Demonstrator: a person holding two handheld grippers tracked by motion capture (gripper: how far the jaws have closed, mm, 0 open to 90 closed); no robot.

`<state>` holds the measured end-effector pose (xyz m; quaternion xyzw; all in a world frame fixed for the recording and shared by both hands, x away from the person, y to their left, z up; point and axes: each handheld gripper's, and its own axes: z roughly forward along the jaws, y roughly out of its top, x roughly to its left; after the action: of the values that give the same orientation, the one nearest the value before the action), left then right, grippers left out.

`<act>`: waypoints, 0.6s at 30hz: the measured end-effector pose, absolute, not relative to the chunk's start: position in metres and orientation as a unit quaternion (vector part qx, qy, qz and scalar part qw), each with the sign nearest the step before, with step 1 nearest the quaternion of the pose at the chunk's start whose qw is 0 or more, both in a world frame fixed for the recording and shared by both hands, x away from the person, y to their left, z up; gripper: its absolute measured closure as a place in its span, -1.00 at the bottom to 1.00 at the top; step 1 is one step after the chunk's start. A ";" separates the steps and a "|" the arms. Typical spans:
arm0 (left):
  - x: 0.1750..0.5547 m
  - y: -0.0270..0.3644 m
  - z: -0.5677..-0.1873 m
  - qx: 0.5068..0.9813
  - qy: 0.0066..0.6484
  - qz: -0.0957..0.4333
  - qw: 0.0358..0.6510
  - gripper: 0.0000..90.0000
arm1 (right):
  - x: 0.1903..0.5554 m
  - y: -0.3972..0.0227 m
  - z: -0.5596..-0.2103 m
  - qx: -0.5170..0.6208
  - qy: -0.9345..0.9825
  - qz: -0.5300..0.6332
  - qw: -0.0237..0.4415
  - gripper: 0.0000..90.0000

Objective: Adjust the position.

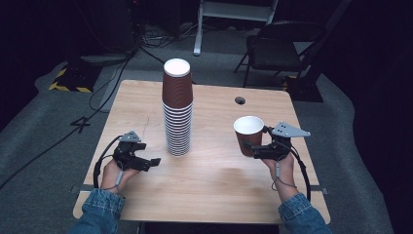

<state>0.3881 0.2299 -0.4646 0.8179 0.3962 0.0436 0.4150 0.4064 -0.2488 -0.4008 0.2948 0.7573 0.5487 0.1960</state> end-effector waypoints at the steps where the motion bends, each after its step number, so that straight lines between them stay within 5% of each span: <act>1: 0.389 0.231 -0.466 0.818 0.398 0.042 0.412 -0.87 | 0.407 -0.250 -0.403 0.298 0.757 0.547 0.195 -0.73; 18: 0.394 0.240 -0.479 0.812 0.430 0.046 0.393 -0.86 | 0.425 -0.271 -0.449 0.377 0.745 0.513 0.201 -0.73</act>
<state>0.3944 0.2399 -0.4789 0.8116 0.4296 0.0460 0.3933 0.4255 -0.2706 -0.4489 0.3765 0.7447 0.5131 0.2011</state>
